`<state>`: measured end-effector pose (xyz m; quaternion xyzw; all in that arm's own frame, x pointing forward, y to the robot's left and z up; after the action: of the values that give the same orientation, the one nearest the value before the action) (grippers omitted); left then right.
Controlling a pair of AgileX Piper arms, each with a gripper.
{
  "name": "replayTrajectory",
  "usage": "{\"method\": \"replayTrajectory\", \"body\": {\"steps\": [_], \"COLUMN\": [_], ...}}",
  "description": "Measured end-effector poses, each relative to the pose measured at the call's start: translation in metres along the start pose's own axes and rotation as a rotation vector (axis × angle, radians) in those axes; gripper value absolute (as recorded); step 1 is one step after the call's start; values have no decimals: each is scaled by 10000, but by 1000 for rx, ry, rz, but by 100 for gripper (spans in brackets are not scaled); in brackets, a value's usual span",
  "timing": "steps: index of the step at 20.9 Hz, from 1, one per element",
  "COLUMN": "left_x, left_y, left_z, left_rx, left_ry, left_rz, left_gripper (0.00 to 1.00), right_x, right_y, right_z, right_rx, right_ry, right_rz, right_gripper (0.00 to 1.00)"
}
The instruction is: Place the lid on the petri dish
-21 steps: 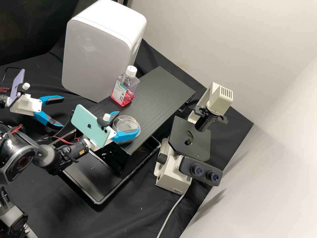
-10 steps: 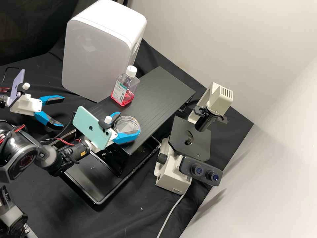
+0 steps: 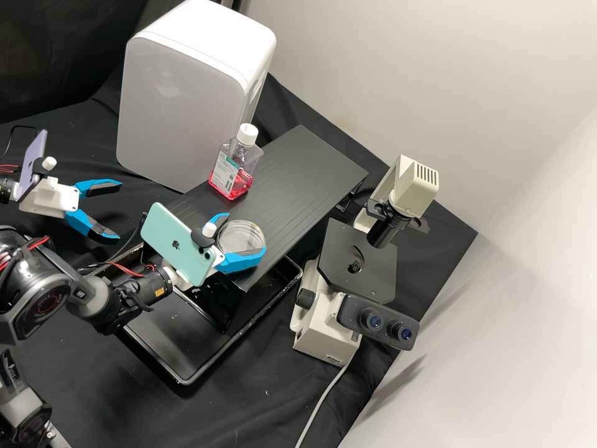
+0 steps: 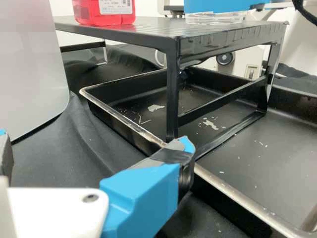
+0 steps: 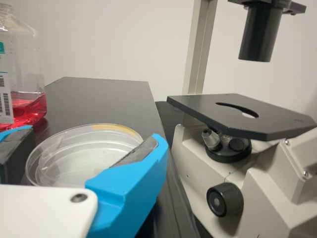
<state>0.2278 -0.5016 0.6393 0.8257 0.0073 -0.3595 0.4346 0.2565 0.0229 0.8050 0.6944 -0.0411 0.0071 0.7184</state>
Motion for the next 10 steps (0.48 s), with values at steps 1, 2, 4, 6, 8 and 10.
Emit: {"method": "replayTrajectory", "body": {"steps": [1, 2, 4, 6, 8, 10], "left_x": [0, 0, 1, 2, 2, 2], "left_y": [0, 0, -2, -3, -4, -4], "left_z": [0, 2, 8, 15, 18, 17], "left_rx": [0, 2, 0, 4, 18, 18], "left_ry": [0, 0, 1, 2, 2, 3], "left_rz": [0, 0, 0, 1, 1, 1], "left_gripper": [100, 100, 100, 100, 100, 100], "right_x": [-3, -11, -26, -31, -37, -40], "right_y": [-2, -1, 0, 1, -2, 0], "right_z": [2, 4, 7, 8, 12, 15], "right_rx": [3, 2, 1, 1, 1, 0], "right_ry": [-1, 2, 4, 6, 5, 5], "right_rz": [-1, 3, 6, 8, 8, 10], "right_gripper": [0, 0, 0, 0, 0, 0]}}
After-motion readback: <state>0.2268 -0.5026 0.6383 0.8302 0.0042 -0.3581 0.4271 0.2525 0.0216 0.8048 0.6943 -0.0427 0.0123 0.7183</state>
